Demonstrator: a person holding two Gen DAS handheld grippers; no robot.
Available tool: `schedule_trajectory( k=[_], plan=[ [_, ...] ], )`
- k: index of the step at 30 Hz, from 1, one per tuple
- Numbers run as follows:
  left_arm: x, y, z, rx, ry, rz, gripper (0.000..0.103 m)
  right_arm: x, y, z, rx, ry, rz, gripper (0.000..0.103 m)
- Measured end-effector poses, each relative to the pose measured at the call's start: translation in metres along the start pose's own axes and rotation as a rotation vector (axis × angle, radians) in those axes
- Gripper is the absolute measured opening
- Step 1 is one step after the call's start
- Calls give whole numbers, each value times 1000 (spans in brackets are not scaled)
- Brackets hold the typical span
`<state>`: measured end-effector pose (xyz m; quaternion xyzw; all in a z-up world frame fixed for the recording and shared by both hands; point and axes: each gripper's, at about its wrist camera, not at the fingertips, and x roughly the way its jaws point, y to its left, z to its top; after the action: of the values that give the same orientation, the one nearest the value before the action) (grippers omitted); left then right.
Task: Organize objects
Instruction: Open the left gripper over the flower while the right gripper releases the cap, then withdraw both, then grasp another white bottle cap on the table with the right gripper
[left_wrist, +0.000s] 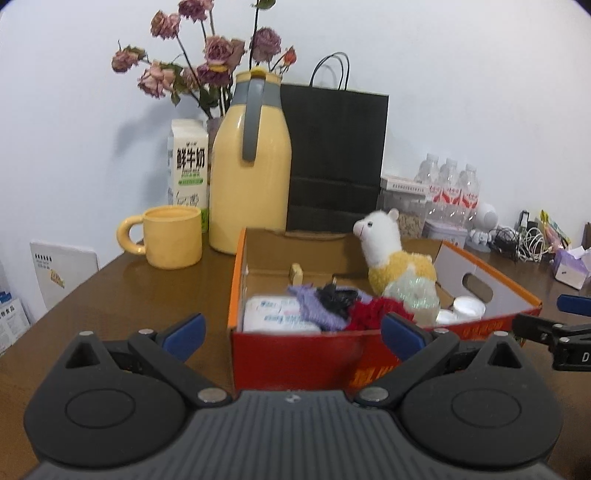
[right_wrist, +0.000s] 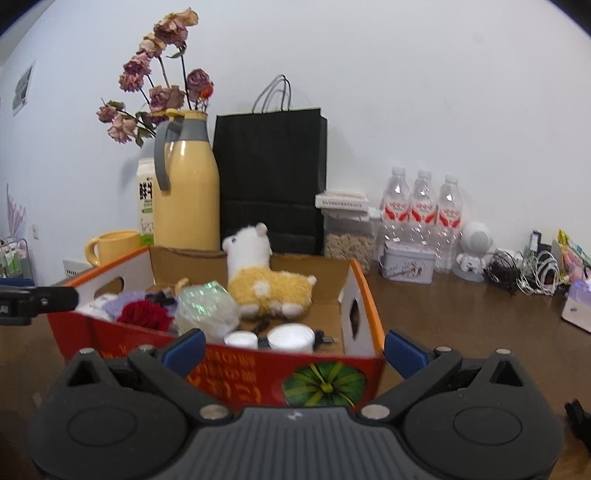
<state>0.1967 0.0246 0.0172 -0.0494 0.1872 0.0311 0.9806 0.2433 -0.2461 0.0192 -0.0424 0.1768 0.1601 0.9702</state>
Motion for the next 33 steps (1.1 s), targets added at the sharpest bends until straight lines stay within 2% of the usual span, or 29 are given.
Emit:
schedule_trajectory(
  k=[8,12,14,16,20,22,25,33],
  plan=[
    [-1,12,-11,-33,59,14,103,6,-8,-16,-10,120,-38,102],
    [1,16,-13,-49,80,22,103,6,-5,-19,-16,140,-15,91],
    [1,16,-13,-50,85,22,103,10,-3,-21,-25,162,-2,82],
    [1,16,-13,-47,87,19,103,15,-1,-23,-28,193,11,63],
    [2,13,-14,-38,95,12,103,23,1,-26,-15,246,45,51],
    [2,13,-15,-35,101,11,103,26,1,-27,-4,271,70,39],
    [3,12,-15,-31,108,13,103,28,1,-27,7,277,88,27],
    [6,8,-18,-11,125,16,103,26,3,-27,-13,260,81,27]
  ],
)
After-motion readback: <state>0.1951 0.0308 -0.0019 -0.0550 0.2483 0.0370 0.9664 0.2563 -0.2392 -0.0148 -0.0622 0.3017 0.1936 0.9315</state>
